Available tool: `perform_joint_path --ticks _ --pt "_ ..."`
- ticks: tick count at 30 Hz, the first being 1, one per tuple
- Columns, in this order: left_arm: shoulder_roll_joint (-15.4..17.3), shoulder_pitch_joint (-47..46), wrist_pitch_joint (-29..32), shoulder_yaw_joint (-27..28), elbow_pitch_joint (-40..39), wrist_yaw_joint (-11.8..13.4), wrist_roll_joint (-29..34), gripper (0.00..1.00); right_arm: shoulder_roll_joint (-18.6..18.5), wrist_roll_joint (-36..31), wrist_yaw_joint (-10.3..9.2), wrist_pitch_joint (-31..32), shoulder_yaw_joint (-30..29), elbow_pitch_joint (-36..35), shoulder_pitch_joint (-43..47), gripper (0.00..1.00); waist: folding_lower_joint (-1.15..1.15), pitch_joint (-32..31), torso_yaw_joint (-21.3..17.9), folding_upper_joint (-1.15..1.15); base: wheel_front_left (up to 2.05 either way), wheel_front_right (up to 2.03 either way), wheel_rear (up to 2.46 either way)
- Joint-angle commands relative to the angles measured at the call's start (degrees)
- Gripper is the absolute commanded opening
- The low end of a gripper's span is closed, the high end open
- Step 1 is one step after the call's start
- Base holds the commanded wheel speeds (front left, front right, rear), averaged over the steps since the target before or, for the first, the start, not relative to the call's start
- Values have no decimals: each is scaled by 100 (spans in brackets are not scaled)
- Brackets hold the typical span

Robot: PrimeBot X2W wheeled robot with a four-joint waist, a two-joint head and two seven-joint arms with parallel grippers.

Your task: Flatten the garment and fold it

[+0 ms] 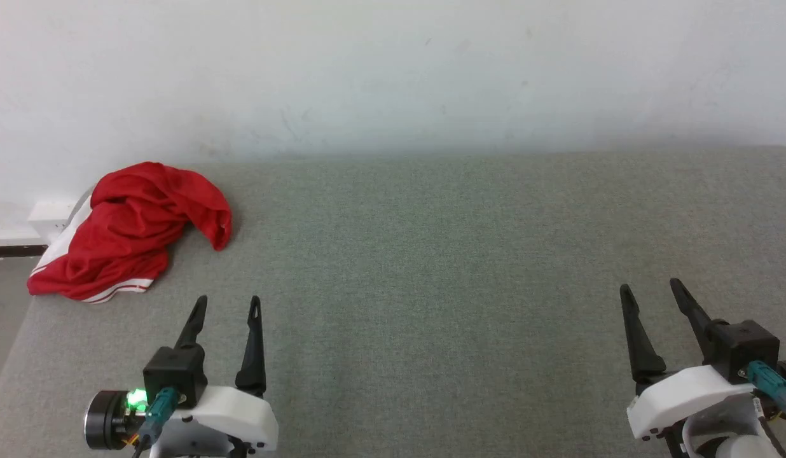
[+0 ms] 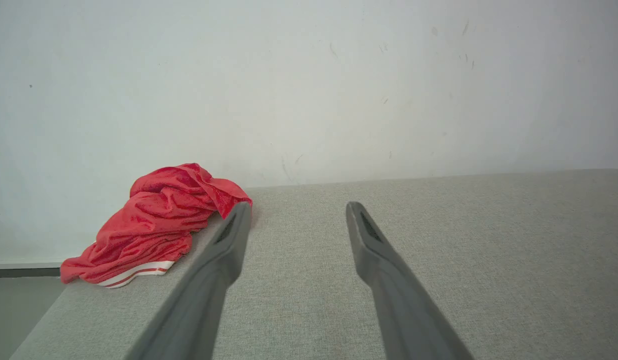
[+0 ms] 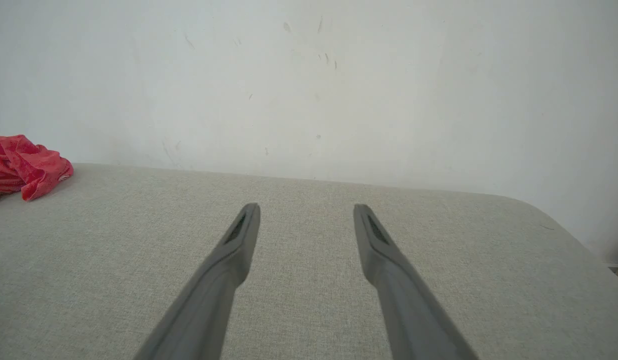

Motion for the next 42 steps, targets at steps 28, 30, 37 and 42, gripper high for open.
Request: perform_joint_path --ticks 28,30,37,42 --pt "-11 205 -381 184 -135 45 -132 100 10 111 -2 -381 -99 210 72 100 0 6 741 0 0 0 0" --pt "-11 219 -405 200 -139 46 -136 100 10 117 -2 -405 -84 231 68 100 0 1 809 0 0 0 0" --pt "-12 233 -489 259 -136 29 -164 100 11 157 -3 -489 -37 313 72 100 0 -29 1057 0 0 0 0" --pt "-13 270 -549 277 -151 34 -179 100 12 173 -3 -549 -56 363 91 100 0 -61 1256 0 0 0 0"
